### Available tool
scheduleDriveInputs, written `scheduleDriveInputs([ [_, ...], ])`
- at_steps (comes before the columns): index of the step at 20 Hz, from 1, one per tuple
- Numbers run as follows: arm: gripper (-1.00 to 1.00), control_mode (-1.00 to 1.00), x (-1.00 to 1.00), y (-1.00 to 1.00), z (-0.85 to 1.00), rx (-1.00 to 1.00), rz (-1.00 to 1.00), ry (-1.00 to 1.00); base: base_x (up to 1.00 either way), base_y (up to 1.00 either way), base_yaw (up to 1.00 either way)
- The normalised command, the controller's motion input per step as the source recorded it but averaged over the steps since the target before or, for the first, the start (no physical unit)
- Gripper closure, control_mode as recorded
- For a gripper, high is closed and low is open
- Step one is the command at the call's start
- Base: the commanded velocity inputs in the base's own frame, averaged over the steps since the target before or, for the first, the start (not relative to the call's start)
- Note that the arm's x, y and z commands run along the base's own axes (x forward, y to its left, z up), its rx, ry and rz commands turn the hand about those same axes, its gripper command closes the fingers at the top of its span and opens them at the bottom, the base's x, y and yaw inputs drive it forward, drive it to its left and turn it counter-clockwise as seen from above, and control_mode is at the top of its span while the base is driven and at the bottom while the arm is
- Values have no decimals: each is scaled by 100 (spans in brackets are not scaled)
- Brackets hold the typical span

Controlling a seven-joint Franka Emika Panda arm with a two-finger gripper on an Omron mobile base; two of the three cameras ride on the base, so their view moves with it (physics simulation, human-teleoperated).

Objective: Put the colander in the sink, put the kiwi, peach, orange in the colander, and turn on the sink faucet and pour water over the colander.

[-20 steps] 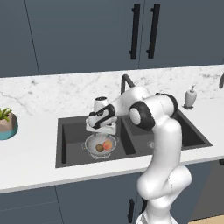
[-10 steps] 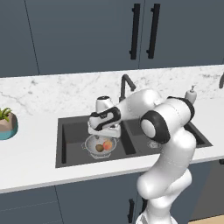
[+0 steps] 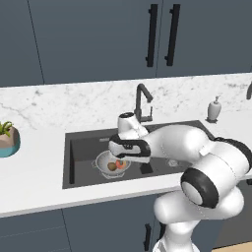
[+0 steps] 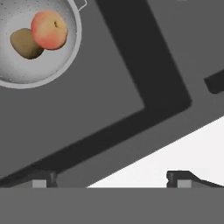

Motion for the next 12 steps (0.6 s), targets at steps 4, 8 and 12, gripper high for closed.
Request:
scheduleDriveInputs([
  [4,-100,-100,-77,-57,44,0,0,0,0,0,0],
  [8,-100,-100,-64,-61,44,-1,0,0,0,0,0],
  [12,-100,-100,-32,-67,39,-4,0,0,0,0,0],
])
